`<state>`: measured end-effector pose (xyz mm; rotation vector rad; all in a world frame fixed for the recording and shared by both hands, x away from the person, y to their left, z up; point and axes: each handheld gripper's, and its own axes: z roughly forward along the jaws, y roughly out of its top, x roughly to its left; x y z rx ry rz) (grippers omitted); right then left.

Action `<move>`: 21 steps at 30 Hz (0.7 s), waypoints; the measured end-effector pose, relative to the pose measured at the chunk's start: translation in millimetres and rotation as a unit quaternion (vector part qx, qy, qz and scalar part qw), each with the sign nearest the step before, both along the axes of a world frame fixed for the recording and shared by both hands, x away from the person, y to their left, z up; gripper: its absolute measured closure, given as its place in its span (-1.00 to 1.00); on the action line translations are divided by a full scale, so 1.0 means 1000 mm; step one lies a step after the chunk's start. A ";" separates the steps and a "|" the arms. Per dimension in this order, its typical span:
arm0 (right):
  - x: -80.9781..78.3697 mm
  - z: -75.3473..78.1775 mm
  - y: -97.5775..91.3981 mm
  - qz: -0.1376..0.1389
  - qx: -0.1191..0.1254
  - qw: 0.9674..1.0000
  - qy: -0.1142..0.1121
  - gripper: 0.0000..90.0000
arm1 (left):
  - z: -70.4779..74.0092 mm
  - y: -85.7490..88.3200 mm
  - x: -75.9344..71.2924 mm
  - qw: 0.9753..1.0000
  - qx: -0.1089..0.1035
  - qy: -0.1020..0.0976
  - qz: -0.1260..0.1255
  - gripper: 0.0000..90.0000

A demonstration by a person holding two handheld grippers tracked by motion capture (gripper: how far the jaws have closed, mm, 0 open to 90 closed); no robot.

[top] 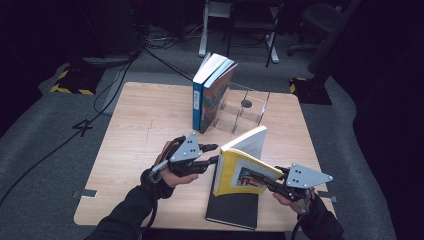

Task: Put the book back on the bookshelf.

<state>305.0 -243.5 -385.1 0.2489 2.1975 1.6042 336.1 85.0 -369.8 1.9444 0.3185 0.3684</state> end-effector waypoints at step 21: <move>-0.006 0.000 -0.002 0.009 0.000 1.000 0.004 0.93 | -0.069 -0.021 -0.025 0.995 0.052 0.080 -0.018 -0.25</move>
